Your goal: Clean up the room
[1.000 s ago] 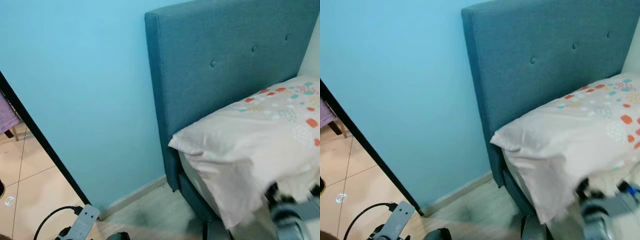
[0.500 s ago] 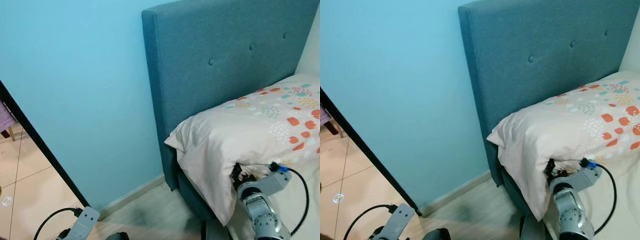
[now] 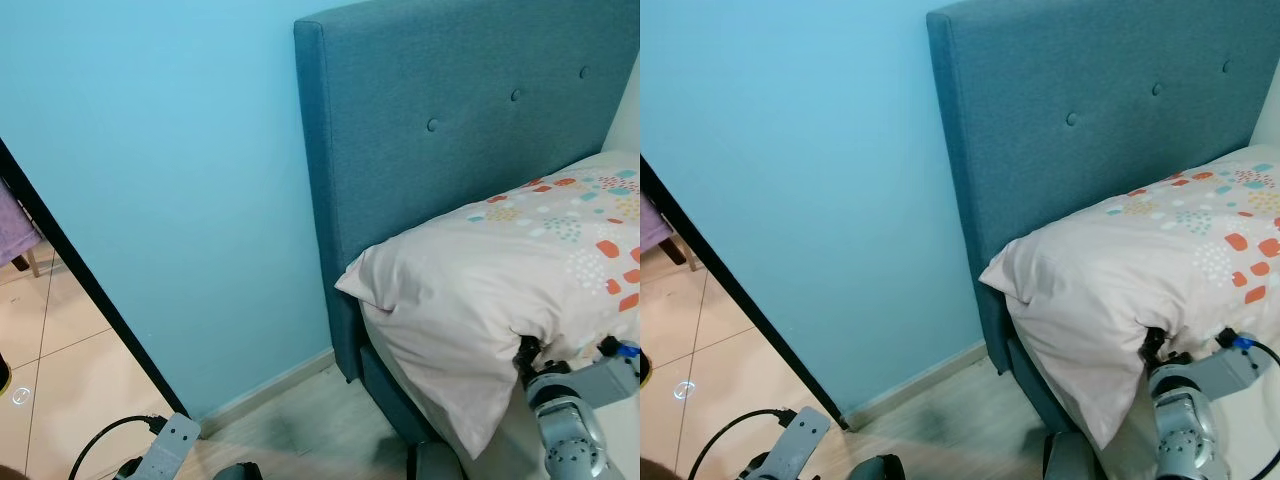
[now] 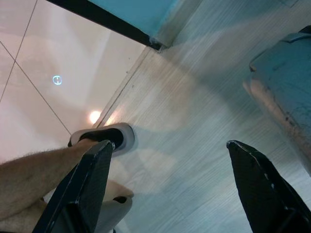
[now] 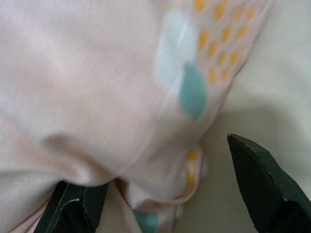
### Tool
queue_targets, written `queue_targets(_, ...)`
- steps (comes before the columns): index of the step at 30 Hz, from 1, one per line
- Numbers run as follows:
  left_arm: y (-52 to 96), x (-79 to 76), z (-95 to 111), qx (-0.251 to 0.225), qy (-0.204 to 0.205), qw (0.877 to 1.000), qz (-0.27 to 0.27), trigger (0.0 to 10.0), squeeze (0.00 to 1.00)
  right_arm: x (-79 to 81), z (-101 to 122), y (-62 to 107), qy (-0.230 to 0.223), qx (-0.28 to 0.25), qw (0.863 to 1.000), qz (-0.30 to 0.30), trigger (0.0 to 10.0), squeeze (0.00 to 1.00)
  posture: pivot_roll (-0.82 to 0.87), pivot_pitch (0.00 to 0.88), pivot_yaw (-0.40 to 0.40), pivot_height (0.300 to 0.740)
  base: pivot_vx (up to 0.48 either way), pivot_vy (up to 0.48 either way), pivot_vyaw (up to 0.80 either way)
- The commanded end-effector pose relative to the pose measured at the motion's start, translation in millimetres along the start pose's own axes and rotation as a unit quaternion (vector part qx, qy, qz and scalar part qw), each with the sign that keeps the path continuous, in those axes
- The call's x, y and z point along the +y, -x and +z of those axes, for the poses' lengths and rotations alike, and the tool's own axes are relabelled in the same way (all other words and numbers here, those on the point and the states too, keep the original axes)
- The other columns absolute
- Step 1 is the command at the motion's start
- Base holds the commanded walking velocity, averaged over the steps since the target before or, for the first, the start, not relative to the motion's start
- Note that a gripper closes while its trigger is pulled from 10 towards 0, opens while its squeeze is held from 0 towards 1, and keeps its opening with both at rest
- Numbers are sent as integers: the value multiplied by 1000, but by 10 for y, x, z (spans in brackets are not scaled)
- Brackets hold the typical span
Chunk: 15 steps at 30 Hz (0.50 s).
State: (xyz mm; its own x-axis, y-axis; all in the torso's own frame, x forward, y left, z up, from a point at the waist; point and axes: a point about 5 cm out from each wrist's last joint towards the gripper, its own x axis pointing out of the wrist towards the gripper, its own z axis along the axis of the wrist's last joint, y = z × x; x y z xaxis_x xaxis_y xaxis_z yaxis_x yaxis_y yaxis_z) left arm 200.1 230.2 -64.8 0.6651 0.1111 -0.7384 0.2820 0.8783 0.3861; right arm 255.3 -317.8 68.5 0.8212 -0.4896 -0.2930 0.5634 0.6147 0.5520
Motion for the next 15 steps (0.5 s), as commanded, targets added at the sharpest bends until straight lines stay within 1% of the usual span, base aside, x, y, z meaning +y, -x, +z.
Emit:
queue_targets(1,-3,-6,-7,8,-4,1000,-4,10000,0,-29,165,1,9,-39,999,-12,10000,0,-47,0,129,522,0,0,0)
queue_targets(3,-10,-10,13,7,-5,1000,-5,10000,0,38,254,-5,24,-49,999,1,10000,0,-51,0,126,522,0,0,0)
queue_targets(5,-11,-13,18,7,-5,1000,-6,10000,0,100,266,-2,37,-48,998,13,10000,0,-51,0,126,522,0,0,0)
queue_targets(6,-12,-15,21,7,-4,1000,-6,10000,0,129,269,0,55,-48,997,16,10000,0,-53,0,122,522,0,0,0)
queue_targets(7,-12,-15,21,7,-4,1000,-6,10000,0,129,269,0,55,-48,997,16,10000,0,-53,0,122,522,0,0,0)
queue_targets(9,-13,-24,23,8,-2,1000,-8,10000,0,177,290,15,88,-54,994,22,10000,0,-53,0,121,522,0,0,0)
queue_targets(12,-13,-35,20,9,0,1000,-9,10000,0,193,323,20,97,-61,993,21,10000,0,-53,0,119,527,0,0,0)
queue_targets(14,-10,-65,6,12,0,1000,-14,10000,0,265,399,18,109,-74,991,32,10000,0,-53,0,115,537,0,0,0)
queue_targets(15,-10,-65,6,12,0,1000,-14,10000,0,265,399,18,109,-74,991,32,10000,0,-53,0,115,537,0,0,0)
